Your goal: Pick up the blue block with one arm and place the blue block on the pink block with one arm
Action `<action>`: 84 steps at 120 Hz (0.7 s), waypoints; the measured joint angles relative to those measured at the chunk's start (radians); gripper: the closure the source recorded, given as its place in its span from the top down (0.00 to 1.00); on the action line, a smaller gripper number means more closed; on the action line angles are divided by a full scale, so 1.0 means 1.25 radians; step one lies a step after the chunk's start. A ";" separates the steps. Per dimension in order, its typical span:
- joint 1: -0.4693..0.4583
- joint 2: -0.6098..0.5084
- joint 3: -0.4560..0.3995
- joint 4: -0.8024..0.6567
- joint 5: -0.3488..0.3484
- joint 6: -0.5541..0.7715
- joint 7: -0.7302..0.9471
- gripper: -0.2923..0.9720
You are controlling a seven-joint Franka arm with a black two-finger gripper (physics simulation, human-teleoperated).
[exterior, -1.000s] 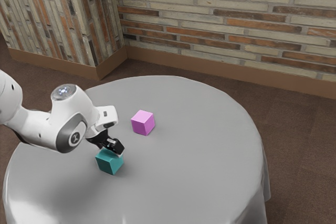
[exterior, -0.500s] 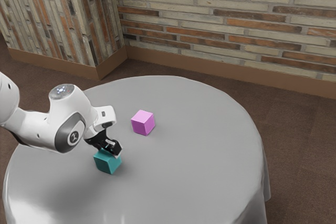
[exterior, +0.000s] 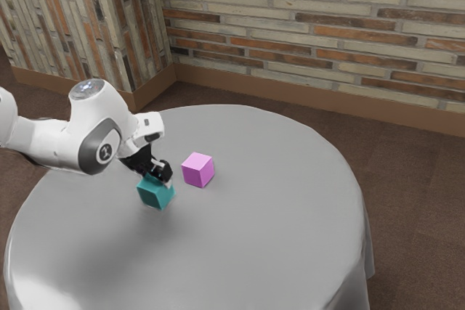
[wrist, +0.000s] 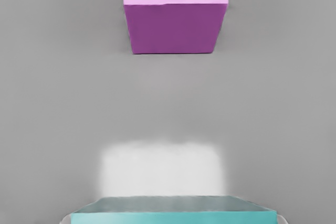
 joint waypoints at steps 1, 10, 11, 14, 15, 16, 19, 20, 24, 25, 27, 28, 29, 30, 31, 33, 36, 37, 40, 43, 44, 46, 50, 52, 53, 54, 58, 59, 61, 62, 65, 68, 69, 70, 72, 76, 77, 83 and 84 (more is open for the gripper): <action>0.000 0.002 0.000 0.011 0.001 -0.008 0.000 0.47; 0.004 0.038 0.001 0.131 0.007 -0.091 -0.005 0.45; 0.004 0.044 0.001 0.144 0.008 -0.099 -0.006 0.45; 0.007 0.067 0.001 0.187 0.010 -0.128 -0.008 0.45; 0.008 0.074 0.000 0.200 0.010 -0.137 -0.008 0.44; 0.008 0.082 0.000 0.215 0.011 -0.147 -0.009 0.44; 0.011 0.120 0.000 0.276 0.013 -0.180 -0.011 0.43; 0.011 0.132 0.000 0.296 0.013 -0.191 -0.012 0.43; 0.012 0.174 0.000 0.364 0.015 -0.234 -0.015 0.42; 0.013 0.183 0.000 0.379 0.016 -0.244 -0.016 0.41; 0.013 0.201 0.000 0.407 0.017 -0.265 -0.018 0.41; 0.014 0.210 0.000 0.420 0.017 -0.275 -0.019 0.41; 0.014 0.217 0.000 0.431 0.018 -0.284 -0.019 0.41; 0.014 0.224 0.000 0.442 0.018 -0.294 -0.020 0.40; 0.014 0.231 0.000 0.452 0.018 -0.303 -0.021 0.40; 0.015 0.243 0.000 0.471 0.019 -0.320 -0.022 0.40; 0.015 0.259 0.000 0.493 0.020 -0.344 -0.024 0.40; 0.016 0.263 0.000 0.499 0.020 -0.352 -0.025 0.40; 0.016 0.274 0.000 0.517 0.020 -0.373 -0.026 0.40; 0.017 0.288 0.000 0.539 0.020 -0.394 -0.027 0.40; 0.017 0.293 0.000 0.547 0.020 -0.401 -0.028 0.40; 0.018 0.302 0.000 0.562 0.020 -0.414 -0.028 0.40; 0.018 0.319 0.000 0.590 0.020 -0.439 -0.029 0.41; 0.018 0.326 0.000 0.601 0.019 -0.451 -0.030 0.41; 0.018 0.329 0.000 0.606 0.019 -0.456 -0.030 0.41; 0.018 0.332 0.000 0.611 0.019 -0.461 -0.030 0.41; 0.019 0.344 0.000 0.630 0.018 -0.481 -0.030 0.41; 0.019 0.348 0.000 0.636 0.018 -0.485 -0.030 0.41; 0.019 0.355 0.000 0.648 0.018 -0.495 -0.030 0.41; 0.020 0.359 0.000 0.654 0.018 -0.499 -0.030 0.41; 0.023 0.371 -0.001 0.671 0.017 -0.512 -0.030 0.40; 0.025 0.384 -0.002 0.688 0.016 -0.524 -0.029 0.40; 0.026 0.387 -0.002 0.692 0.016 -0.527 -0.029 0.39; 0.027 0.391 -0.003 0.697 0.016 -0.530 -0.029 0.39; 0.027 0.396 -0.003 0.705 0.015 -0.537 -0.028 0.39; 0.028 0.411 -0.004 0.727 0.015 -0.548 -0.026 0.40; 0.029 0.414 -0.004 0.732 0.014 -0.550 -0.026 0.40; 0.030 0.433 -0.005 0.761 0.013 -0.564 -0.022 0.40; 0.030 0.436 -0.005 0.766 0.013 -0.566 -0.022 0.41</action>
